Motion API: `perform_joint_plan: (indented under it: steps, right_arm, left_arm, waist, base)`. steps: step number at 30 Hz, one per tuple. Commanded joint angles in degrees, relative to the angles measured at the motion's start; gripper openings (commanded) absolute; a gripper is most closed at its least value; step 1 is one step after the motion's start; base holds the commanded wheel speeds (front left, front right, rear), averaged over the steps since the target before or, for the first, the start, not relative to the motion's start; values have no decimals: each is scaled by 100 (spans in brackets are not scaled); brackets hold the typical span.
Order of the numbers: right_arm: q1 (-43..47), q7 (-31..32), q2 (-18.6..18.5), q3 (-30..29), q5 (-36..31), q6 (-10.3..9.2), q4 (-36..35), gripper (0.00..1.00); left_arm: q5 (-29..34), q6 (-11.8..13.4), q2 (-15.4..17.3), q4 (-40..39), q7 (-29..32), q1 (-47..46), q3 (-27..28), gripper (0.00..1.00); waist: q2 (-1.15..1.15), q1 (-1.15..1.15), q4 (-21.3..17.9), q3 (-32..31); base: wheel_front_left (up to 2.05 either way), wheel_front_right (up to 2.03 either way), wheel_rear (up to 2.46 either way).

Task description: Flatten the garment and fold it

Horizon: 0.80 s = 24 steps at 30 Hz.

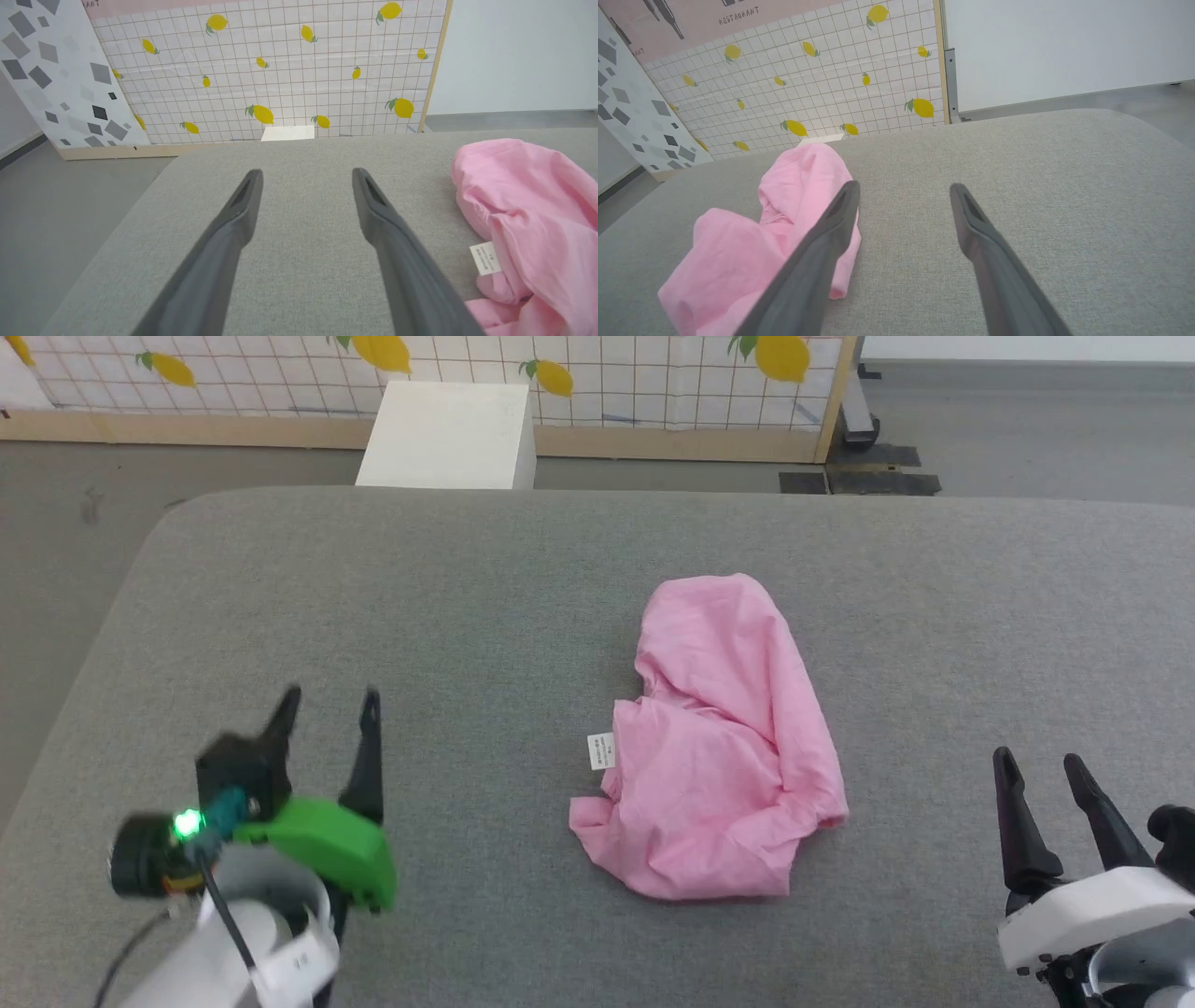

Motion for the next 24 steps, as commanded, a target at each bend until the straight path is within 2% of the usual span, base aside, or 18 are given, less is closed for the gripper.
perform_joint_plan:
  steps: [1, 4, 7, 10, 11, 13, 16, 19, 22, 24]
  right_arm:
    - [77, 28, 9, -7, 40, -9, -39, 100]
    - [105, 34, 9, -40, 62, -9, -62, 100]
    - [92, 89, 9, 33, 89, -9, -102, 100]
    - [80, 360, 9, 364, 173, -9, -302, 100]
    - [92, 552, 4, 539, 237, -9, -372, 100]
    - [137, 1166, -233, 1101, 422, -9, -604, 100]
    - [135, 1999, -543, 1536, 700, -9, -888, 100]
    - [43, 2919, -697, 1656, 845, -9, -967, 100]
    - [-106, 3671, -760, 1624, 685, -9, -899, 100]
    - [-198, 4031, -639, 1525, 660, -9, -811, 100]
  left_arm:
    - [-32, 61, 2, -73, -73, 193, -13, 100]
    - [-54, 150, -75, -200, -110, 462, -109, 100]
    - [-21, 131, -117, -295, -67, 488, -227, 100]
    - [34, 85, -130, -351, -1, 388, -312, 100]
    - [40, 81, -142, -355, 9, 355, -320, 100]
    - [39, 56, -161, -357, 44, 286, -337, 100]
    - [45, 42, -184, -340, 49, 230, -351, 100]
    - [48, 57, -244, -306, 13, 202, -358, 100]
    - [59, 54, -322, -267, -23, 156, -387, 100]
    - [71, 41, -380, -232, -51, 112, -411, 100]
  waist:
    - [0, 0, 29, 16]
    - [0, 0, 72, 49]
    - [0, 0, 93, 93]
    - [0, 0, 142, 185]
    - [0, 0, 159, 206]
    - [0, 0, 209, 290]
    - [0, 0, 293, 415]
    - [0, 0, 419, 550]
    - [0, 0, 592, 680]
    - [0, 0, 719, 765]
  base:
    - [0, 0, 0]
    - [0, 0, 0]
    - [0, 0, 0]
    - [0, 0, 0]
    - [0, 0, 0]
    - [0, 0, 0]
    - [0, 0, 0]
    - [0, 0, 0]
    - [0, 0, 0]
    - [0, 0, 0]
